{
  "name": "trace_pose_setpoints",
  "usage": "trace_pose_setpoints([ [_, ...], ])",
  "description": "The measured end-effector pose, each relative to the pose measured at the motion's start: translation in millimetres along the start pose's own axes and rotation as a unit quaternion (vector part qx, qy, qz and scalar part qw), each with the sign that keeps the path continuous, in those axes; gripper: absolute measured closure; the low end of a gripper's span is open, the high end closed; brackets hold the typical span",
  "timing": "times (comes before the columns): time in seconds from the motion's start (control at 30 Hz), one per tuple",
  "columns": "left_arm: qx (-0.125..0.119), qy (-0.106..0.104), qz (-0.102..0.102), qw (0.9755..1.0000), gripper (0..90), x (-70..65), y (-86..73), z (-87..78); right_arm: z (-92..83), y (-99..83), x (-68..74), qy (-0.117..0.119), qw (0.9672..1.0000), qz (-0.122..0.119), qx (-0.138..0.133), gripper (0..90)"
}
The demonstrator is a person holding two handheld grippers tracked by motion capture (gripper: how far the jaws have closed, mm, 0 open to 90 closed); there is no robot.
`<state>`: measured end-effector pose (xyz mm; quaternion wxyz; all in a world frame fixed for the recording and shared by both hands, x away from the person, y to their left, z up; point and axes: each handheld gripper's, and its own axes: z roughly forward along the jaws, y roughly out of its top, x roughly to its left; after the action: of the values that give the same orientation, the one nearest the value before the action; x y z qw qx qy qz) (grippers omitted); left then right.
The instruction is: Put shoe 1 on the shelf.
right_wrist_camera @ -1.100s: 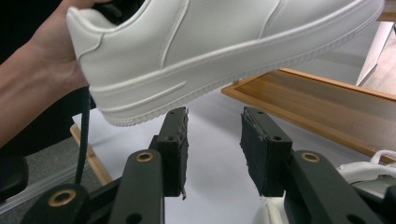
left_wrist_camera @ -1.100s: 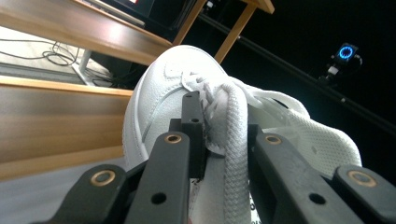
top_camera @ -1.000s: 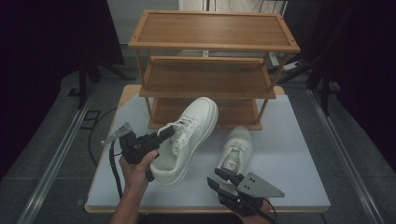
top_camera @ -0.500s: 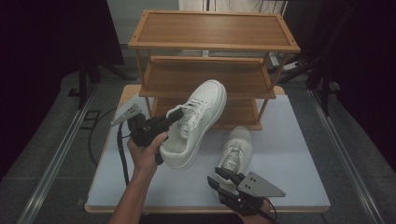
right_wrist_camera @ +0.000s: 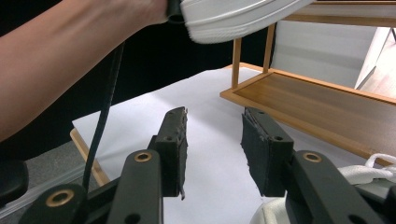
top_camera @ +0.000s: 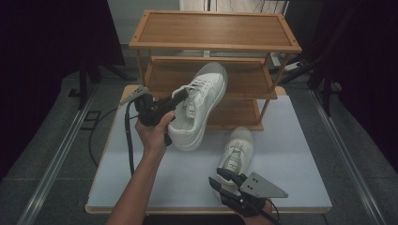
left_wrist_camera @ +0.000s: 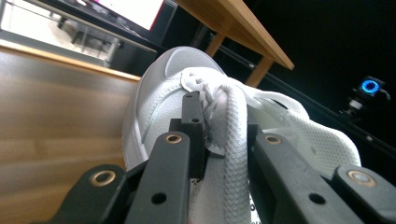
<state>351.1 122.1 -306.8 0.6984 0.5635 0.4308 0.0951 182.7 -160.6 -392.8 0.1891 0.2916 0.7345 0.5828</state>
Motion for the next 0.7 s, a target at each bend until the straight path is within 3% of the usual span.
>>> trace_pose_setpoints([
  [0.13, -0.015, 0.013, 0.003, 0.9998, 80.2, 2.0, 10.6, 20.2, -2.1, 1.3, 0.4, 0.0, 1.0, -0.001, -0.004, 60.0],
  [0.37, -0.007, 0.039, 0.015, 0.9991, 80.2, 5.5, 18.5, 44.5, -7.8, 3.8, -2.9, -0.003, 0.9999, 0.002, -0.013, 60.0],
  [0.7, -0.026, 0.074, -0.003, 0.9969, 80.1, 17.8, 27.8, 64.2, -14.9, 5.7, -4.3, -0.01, 0.9997, 0.002, -0.022, 60.0],
])
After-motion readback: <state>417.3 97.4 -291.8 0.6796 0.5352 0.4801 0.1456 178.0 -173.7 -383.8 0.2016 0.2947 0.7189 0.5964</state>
